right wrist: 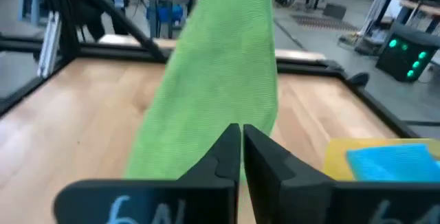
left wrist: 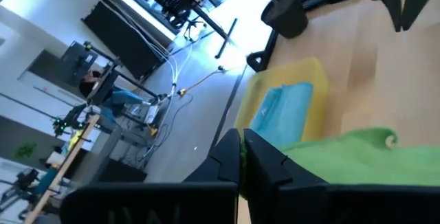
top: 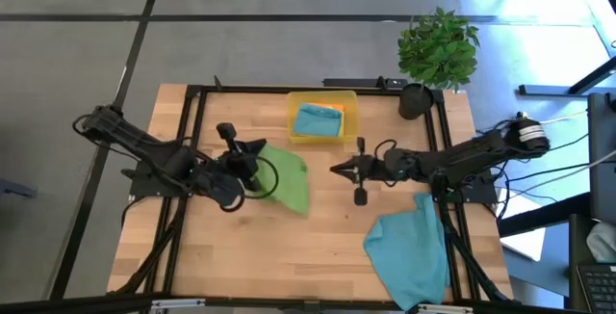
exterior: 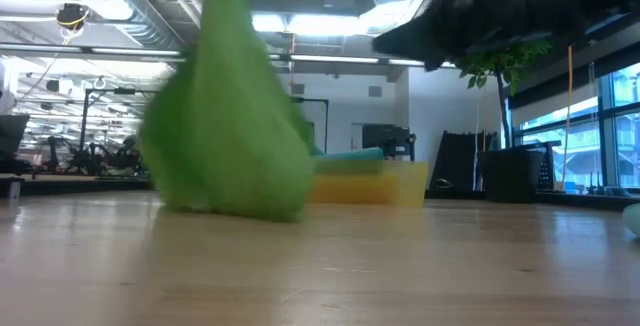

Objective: Fold microfiber towels
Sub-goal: Fold the green microfiber cloth

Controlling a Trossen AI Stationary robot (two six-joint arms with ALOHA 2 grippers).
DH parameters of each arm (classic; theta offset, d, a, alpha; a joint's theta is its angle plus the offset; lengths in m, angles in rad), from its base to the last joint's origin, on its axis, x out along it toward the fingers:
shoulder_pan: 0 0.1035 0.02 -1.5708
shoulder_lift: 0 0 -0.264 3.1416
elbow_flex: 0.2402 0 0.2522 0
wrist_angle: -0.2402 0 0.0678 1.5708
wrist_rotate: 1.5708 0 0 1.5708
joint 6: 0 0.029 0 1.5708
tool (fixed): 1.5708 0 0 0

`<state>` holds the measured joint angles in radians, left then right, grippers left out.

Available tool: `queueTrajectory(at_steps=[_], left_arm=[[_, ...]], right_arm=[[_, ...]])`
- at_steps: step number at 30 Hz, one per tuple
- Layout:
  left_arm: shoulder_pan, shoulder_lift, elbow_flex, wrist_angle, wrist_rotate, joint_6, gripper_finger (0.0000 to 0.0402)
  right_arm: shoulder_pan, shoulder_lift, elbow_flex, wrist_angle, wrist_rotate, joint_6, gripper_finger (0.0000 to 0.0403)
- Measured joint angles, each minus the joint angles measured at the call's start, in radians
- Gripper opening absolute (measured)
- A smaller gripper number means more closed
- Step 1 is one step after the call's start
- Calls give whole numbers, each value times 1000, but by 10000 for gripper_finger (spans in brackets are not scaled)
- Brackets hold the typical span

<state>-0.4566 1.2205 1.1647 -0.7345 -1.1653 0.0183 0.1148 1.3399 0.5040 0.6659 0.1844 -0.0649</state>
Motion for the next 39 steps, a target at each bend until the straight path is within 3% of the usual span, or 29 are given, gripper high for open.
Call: queueTrajectory(at_steps=[4, 9, 12, 15, 18, 25, 39], left_arm=[[18, 3, -18, 2, 19, 18, 0], [58, 4, -38, 1, 59, 18, 0], [63, 4, -38, 1, 60, 18, 0], [62, 4, -38, 2, 61, 17, 0], [62, 4, -38, 1, 61, 14, 0], [62, 4, -38, 2, 79, 13, 0], [62, 4, -38, 2, 87, 11, 0]], right_arm=[[-17, 143, 87, 2, -2, 3, 62], [-42, 320, 227, -10, 11, 14, 148], [-72, 408, 302, -13, 78, 91, 191], [-106, 485, 370, -72, 66, 139, 217], [-132, 556, 425, -153, 6, 187, 224], [-158, 663, 498, -156, -150, 236, 209], [-158, 668, 507, -150, -241, 264, 190]])
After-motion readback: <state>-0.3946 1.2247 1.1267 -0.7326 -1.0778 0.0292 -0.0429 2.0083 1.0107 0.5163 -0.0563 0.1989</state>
